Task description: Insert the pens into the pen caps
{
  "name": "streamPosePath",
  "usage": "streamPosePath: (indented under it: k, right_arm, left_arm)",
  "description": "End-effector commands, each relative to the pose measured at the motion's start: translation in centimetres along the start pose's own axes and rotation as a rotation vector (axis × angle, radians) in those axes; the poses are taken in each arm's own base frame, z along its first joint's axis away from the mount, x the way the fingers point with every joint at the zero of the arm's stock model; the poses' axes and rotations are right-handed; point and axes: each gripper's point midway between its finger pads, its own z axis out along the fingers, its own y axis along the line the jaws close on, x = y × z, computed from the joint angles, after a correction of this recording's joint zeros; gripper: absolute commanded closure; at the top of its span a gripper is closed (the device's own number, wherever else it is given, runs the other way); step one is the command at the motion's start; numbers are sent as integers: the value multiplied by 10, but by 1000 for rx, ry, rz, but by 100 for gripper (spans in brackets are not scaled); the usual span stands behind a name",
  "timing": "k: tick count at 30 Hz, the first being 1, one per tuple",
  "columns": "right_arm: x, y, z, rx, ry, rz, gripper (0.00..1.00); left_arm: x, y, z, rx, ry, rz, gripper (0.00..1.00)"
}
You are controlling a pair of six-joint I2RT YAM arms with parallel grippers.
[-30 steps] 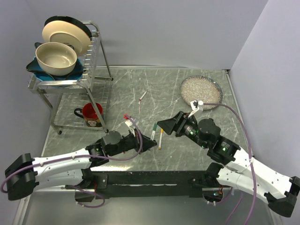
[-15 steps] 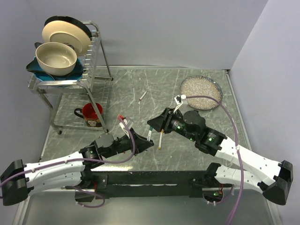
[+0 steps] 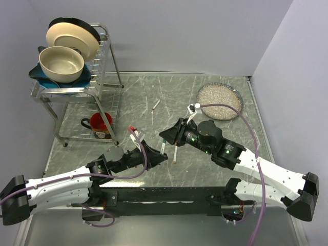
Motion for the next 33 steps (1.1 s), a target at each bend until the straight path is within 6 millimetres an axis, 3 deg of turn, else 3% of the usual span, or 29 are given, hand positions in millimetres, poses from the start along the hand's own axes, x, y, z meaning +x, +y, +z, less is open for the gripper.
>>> streamPosePath:
  k: [1,6,7,14,16,19,28,33]
  right_arm:
    - [-11,21,-2,-50,-32,-13,73]
    - [26,6,-5,-54,47,-20,100]
    - [23,10,-4,-81,24,-18,100]
    - [78,5,-13,-227,185,-24,100]
    - [85,16,-20,-318,210,-31,100]
    - [102,7,-27,-361,230,-51,100]
    - [122,29,-47,-554,265,9,100]
    - [133,31,-57,-604,292,32,100]
  left_arm:
    - [-10,-7,-1,28,-36,22,99]
    - [-18,-7,2,10,-61,22,99]
    - [-21,-8,2,12,-69,24,99]
    - [-41,-16,0,30,-144,62,99]
    - [-47,-19,-2,45,-170,75,99]
    - [-56,-31,-7,95,-203,74,99]
    - [-73,-54,-10,184,-257,65,99]
    - [-85,-55,-11,168,-290,63,99]
